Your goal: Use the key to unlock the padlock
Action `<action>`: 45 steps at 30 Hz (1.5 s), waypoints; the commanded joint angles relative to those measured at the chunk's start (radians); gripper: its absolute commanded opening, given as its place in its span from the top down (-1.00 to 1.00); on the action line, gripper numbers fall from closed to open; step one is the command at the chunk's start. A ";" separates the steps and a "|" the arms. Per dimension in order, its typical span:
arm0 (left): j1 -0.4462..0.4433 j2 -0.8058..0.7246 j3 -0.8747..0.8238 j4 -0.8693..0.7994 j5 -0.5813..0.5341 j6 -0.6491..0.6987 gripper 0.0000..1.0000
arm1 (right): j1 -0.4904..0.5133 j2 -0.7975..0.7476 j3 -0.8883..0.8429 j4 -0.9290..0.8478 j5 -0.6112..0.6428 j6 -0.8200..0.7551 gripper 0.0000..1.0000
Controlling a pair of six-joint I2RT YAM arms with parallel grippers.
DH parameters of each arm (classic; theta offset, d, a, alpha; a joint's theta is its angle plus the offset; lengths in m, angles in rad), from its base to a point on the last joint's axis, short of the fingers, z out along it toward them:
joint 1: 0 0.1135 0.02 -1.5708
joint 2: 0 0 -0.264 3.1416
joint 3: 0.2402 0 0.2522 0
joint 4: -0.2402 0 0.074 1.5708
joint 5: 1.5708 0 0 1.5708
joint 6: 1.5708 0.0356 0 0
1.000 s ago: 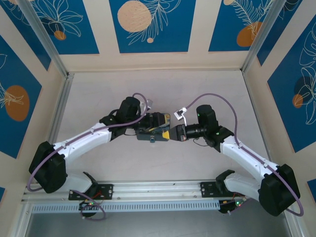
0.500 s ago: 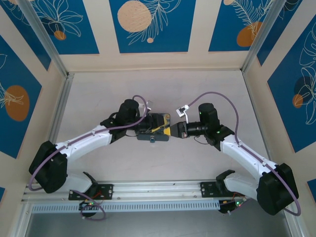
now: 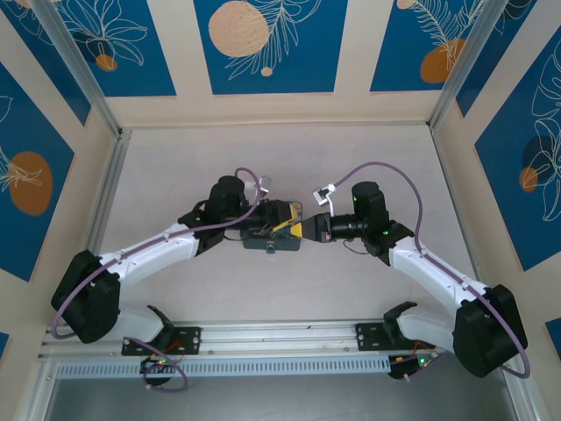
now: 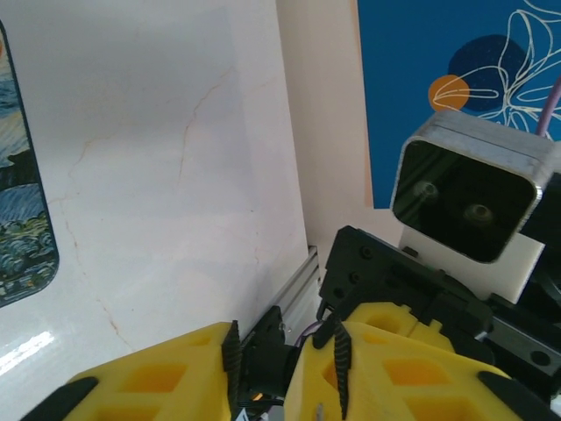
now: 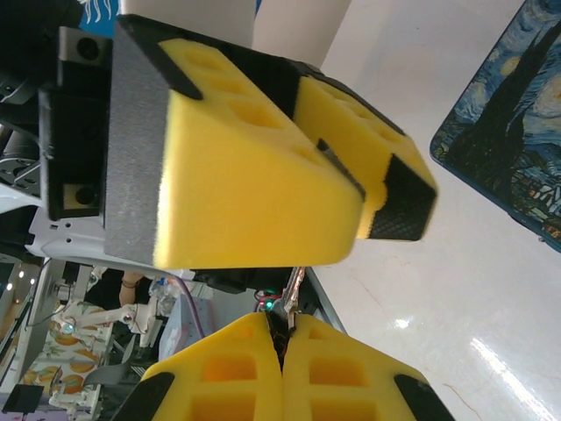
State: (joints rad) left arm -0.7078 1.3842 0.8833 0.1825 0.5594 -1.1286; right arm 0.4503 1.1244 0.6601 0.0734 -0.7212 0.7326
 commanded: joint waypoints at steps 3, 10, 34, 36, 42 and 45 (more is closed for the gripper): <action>0.001 -0.020 -0.014 0.046 0.031 -0.011 0.37 | -0.009 0.014 0.015 0.033 0.006 0.009 1.00; -0.006 -0.018 -0.022 0.046 0.033 -0.010 0.51 | -0.018 0.023 0.015 0.044 0.011 0.014 1.00; -0.012 -0.042 -0.012 -0.055 -0.161 -0.019 1.00 | -0.167 -0.159 -0.058 -0.018 0.052 0.113 -0.16; -0.012 -0.049 -0.005 -0.061 -0.174 -0.005 1.00 | -0.187 -0.203 -0.065 -0.048 0.072 0.132 -0.17; -0.012 -0.061 0.025 -0.071 -0.217 0.139 1.00 | -0.183 -0.247 -0.092 -0.002 0.139 0.232 -0.15; -0.012 -0.063 0.027 -0.043 -0.222 0.208 1.00 | -0.171 -0.230 -0.113 0.081 0.163 0.295 -0.10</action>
State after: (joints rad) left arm -0.7162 1.3491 0.8799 0.1238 0.3679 -1.0275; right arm 0.2691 0.8852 0.5697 0.0917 -0.5980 0.9451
